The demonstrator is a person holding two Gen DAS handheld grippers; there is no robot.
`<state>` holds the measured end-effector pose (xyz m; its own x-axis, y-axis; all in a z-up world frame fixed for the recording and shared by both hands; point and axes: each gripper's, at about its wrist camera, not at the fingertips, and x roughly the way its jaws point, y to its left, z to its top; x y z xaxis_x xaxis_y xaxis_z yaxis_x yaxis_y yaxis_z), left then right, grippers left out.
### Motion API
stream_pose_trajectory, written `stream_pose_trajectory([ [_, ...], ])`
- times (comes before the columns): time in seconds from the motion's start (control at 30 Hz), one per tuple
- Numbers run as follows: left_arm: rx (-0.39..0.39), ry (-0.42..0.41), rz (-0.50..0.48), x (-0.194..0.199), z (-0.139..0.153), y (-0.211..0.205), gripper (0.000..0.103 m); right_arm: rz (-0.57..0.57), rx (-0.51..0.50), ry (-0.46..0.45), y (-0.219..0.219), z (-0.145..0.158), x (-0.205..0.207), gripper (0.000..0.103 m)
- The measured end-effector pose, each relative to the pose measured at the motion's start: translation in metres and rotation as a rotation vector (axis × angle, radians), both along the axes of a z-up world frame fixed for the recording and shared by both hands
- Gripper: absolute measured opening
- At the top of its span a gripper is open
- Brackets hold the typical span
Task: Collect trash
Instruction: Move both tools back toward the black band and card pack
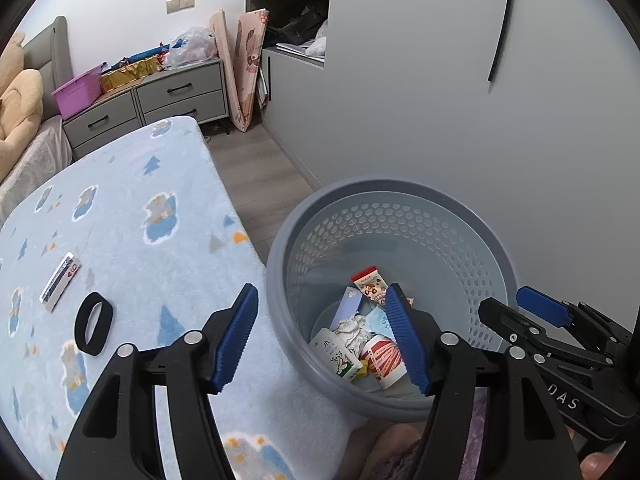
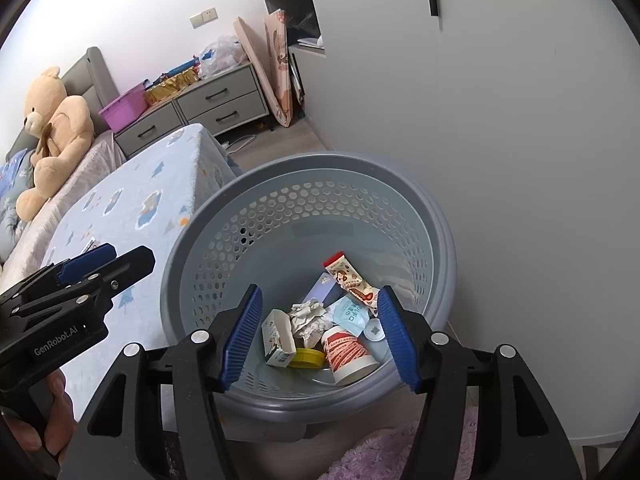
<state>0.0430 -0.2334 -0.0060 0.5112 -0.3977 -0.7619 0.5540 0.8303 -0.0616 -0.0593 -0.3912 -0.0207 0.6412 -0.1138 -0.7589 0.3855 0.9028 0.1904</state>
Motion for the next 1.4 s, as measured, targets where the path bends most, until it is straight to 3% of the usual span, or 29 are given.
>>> stream_pose_trajectory([
  [0.37,-0.031,-0.022,0.052,-0.002,0.010,0.032,0.072,0.048,-0.021,-0.026,0.026,0.012,0.000,0.078],
  [0.77,-0.053,-0.051,0.147,0.001,0.015,0.099,0.072,0.144,-0.043,-0.037,0.075,0.021,0.010,0.094],
  [1.4,-0.004,-0.049,0.398,0.031,-0.015,0.266,0.072,0.431,-0.055,0.000,0.223,-0.004,0.087,0.096],
])
